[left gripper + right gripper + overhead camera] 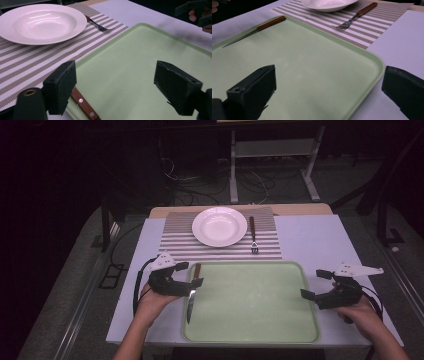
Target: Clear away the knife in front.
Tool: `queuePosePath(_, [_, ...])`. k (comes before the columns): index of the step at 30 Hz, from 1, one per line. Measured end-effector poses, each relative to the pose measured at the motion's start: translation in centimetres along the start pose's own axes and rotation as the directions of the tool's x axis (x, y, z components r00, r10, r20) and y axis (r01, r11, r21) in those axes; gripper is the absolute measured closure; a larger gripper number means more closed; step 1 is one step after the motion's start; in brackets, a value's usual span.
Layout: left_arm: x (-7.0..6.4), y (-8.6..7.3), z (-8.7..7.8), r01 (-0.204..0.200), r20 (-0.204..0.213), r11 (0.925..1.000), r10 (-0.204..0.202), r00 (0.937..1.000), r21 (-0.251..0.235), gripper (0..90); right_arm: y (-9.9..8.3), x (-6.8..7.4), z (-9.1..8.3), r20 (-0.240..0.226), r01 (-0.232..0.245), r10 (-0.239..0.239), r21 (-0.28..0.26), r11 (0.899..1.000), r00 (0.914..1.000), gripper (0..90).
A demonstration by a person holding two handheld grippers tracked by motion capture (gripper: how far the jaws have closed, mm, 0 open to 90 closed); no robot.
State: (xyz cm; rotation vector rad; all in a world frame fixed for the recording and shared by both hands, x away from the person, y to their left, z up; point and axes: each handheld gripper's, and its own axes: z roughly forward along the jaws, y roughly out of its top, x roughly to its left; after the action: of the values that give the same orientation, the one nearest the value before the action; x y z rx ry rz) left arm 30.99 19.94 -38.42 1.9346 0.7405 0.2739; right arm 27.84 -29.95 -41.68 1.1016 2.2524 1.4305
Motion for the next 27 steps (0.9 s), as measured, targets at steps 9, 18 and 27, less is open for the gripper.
queuePosePath(9, [0.2, -0.7, -1.4, -0.007, -0.013, 0.9993, 0.007, 0.9999, -0.037, 0.8, 0.0, 0.1, -0.2, -0.005, 0.0, 0.0, -0.01, 1.0, 1.0, 0.0])
queuePosePath(18, [0.6, -1.3, -1.7, -0.008, -0.011, 0.9993, 0.007, 0.9999, -0.036, 0.0, 0.0, 0.1, -0.2, -0.007, 0.003, -0.003, -0.011, 1.0, 1.0, 0.0])
queuePosePath(27, [0.7, -1.3, -1.7, -0.008, -0.014, 0.9995, 0.007, 0.9999, -0.031, 0.0, 0.0, 0.1, -0.3, -0.009, 0.006, -0.006, -0.014, 1.0, 0.9999, 0.0])
